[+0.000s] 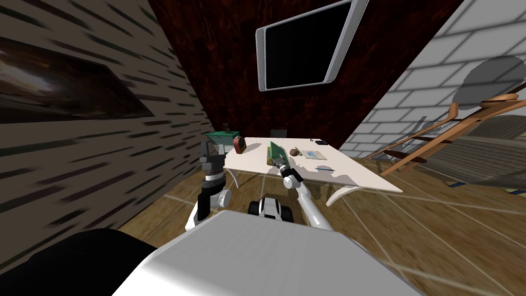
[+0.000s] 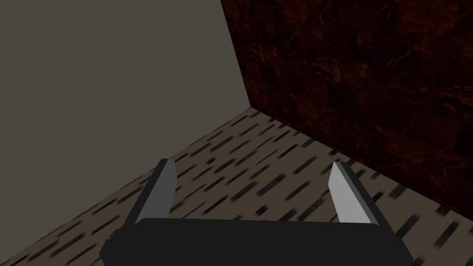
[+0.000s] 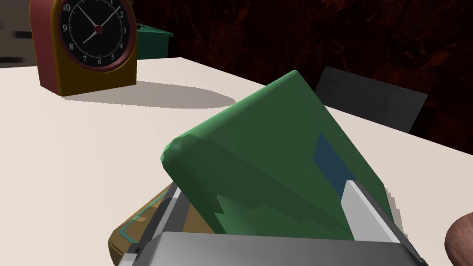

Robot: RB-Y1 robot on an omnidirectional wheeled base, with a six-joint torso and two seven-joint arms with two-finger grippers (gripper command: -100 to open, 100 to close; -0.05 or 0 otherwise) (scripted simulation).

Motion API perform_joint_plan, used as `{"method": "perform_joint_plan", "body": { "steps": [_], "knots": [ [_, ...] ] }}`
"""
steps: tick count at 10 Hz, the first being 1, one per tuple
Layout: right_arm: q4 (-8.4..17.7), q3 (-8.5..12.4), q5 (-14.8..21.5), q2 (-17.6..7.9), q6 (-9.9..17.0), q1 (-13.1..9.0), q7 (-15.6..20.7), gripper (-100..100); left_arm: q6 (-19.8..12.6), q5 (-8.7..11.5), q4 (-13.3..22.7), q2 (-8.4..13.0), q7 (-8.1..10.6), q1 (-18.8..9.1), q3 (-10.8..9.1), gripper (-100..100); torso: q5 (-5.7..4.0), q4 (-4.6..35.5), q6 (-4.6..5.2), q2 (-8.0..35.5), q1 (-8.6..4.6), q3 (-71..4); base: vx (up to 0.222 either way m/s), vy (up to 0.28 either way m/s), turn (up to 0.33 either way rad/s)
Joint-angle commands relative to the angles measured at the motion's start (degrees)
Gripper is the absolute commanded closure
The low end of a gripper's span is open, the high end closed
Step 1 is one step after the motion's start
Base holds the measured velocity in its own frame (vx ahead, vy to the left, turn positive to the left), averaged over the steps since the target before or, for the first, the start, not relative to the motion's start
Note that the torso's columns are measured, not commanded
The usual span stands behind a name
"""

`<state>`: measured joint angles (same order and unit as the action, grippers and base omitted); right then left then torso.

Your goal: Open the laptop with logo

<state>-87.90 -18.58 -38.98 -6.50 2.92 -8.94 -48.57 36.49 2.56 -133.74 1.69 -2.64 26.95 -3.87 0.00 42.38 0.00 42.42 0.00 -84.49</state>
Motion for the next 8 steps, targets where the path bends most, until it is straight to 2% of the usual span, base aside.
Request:
{"method": "perform_joint_plan", "body": {
  "steps": [1,2,3,8],
  "knots": [
    [-0.9,0.8,-0.7,-0.5,2.9,-2.0,-0.3,-100,0.0,0.0,0.0,0.0,0.0,0.0,0.0,0,0.0,0.0,-0.01,0.0,0.0,0.0,-0.019,0.033,-0.086],
    [-0.9,0.8,-0.3,0.0,2.5,-1.2,-0.1,-100,0.0,0.0,0.0,0.0,0.0,0.0,0.0,0,0.0,0.0,0.0,-0.1,-0.01,-0.1,-0.005,0.015,-0.017],
    [-1.0,0.9,-0.3,0.0,2.8,-1.3,-0.1,0,0.0,0.0,0.0,0.0,0.0,0.0,0.0,0,-0.02,-0.1,0.0,-0.1,-0.06,-0.1,0.0,0.0,0.0],
    [-0.9,0.9,-0.3,0.0,2.8,-1.2,0.0,0,0.0,0.0,0.0,0.0,0.0,0.0,0.0,0,0.0,-0.1,0.0,-0.1,0.01,-0.1,0.0,0.0,0.0]
  ]
}}
